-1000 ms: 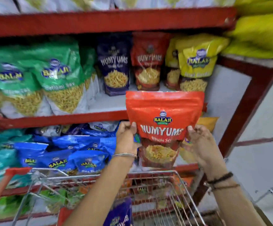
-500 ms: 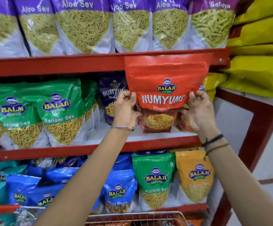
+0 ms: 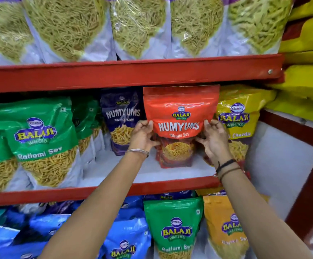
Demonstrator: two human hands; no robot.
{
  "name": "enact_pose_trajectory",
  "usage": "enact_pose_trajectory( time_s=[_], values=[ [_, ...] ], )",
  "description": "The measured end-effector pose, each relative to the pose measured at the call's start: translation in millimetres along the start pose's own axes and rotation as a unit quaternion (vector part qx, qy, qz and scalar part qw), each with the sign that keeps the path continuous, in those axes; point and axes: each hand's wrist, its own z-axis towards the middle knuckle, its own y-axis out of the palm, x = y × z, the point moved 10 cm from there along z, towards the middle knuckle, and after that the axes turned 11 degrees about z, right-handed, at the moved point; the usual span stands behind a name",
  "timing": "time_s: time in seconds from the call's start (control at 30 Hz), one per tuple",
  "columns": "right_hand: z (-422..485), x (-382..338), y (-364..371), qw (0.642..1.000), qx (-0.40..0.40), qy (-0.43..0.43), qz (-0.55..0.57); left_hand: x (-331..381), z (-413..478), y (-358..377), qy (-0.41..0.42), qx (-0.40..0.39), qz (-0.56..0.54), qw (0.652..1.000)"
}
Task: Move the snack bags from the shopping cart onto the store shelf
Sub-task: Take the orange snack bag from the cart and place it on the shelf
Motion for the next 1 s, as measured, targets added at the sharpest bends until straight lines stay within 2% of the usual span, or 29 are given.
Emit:
enact_pose_trajectory(
  time_s=[0.13, 0.23, 0.33, 0.4, 0.47, 0.67, 0.83, 1.0],
  values=[
    [22, 13, 0, 0.997, 0.072, 0.015, -0.030, 6, 13, -4, -0.023, 0.072, 0.022, 0.997],
    [17, 25, -4, 0.995, 0.086, 0.012, -0.050, 2, 13, -16, 0.029, 0.113, 0.097, 0.988],
    [-5, 41, -21, 0.983, 0.071, 0.038, -0.166, -27, -6, -17, 0.031, 0.036, 0.274, 0.961],
    [-19, 59, -33, 0.966, 0.037, 0.098, -0.236, -48, -21, -4, -0.014, -0.045, 0.314, 0.948],
    [-25, 74, -39, 0.953, 0.006, 0.147, -0.266, -57, -27, 8, -0.032, -0.097, 0.309, 0.946],
    [-40, 59, -43, 0.962, -0.003, 0.135, -0.238, -58, -36, 1, -0.074, -0.111, 0.357, 0.925],
    [-57, 45, -56, 0.954, 0.008, 0.117, -0.278, -58, -54, -7, -0.083, -0.127, 0.372, 0.916],
    [-72, 33, -48, 0.953, -0.030, 0.108, -0.280, -54, -68, -4, -0.081, -0.133, 0.377, 0.913]
  ],
)
